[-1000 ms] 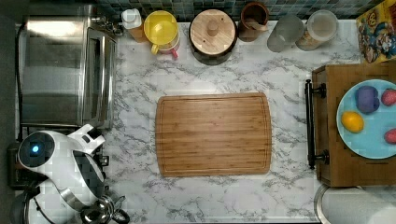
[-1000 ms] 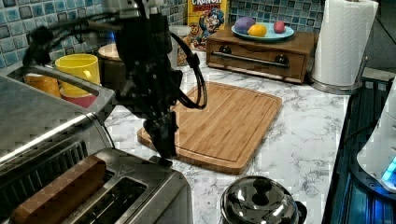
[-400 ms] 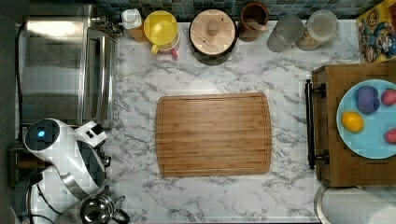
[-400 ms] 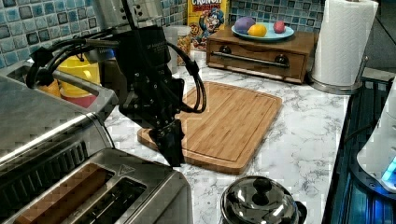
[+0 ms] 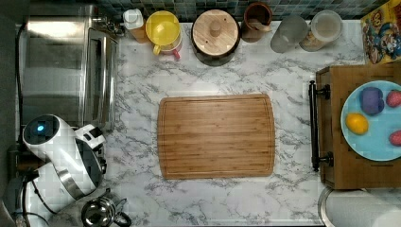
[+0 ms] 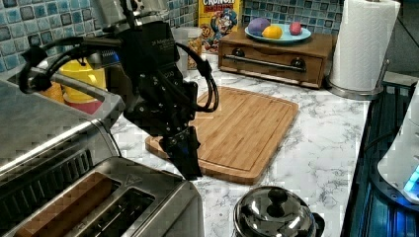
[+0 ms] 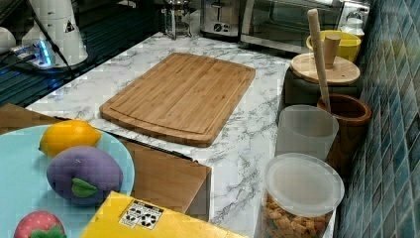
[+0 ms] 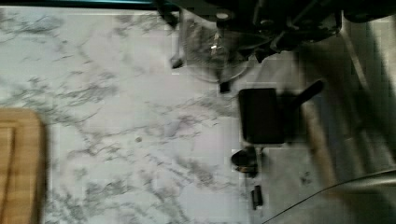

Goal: Turn on the toaster.

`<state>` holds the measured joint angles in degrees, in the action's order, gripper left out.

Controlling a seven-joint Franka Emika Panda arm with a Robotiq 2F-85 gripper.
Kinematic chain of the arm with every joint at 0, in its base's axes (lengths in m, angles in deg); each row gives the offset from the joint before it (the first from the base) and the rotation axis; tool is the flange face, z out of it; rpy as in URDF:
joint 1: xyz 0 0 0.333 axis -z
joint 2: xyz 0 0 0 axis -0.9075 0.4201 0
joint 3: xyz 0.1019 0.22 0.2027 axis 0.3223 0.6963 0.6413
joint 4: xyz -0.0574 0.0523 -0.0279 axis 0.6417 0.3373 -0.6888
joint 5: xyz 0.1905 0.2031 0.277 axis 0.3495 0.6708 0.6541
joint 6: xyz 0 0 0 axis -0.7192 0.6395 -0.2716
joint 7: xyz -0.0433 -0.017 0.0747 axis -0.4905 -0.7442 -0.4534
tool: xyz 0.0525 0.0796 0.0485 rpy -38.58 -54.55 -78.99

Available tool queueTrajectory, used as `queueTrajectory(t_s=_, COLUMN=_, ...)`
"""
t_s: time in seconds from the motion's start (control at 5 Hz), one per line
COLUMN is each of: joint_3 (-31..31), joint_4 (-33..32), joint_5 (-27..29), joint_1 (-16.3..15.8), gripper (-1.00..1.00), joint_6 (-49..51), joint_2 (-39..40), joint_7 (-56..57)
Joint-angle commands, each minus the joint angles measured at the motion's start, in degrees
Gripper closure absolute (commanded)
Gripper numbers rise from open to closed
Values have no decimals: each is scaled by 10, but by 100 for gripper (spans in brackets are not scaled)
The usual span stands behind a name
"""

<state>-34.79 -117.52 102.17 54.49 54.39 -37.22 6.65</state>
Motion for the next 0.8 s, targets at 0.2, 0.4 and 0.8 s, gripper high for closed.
queueTrajectory(t_s=0.2, joint_3=17, joint_4=66, joint_5=-26, joint_1=-18, gripper=100, joint_6=-65, joint_2=-19, joint_7=46)
queueTrajectory(t_s=0.4, joint_3=14, joint_4=56, joint_5=-57, joint_1=-23, gripper=100, joint_6=-75, joint_2=-7, joint_7=26)
queueTrajectory(t_s=0.8, joint_3=18, joint_4=74, joint_5=-102, joint_1=-37, gripper=100, joint_6=-68, joint_2=41, joint_7=-5)
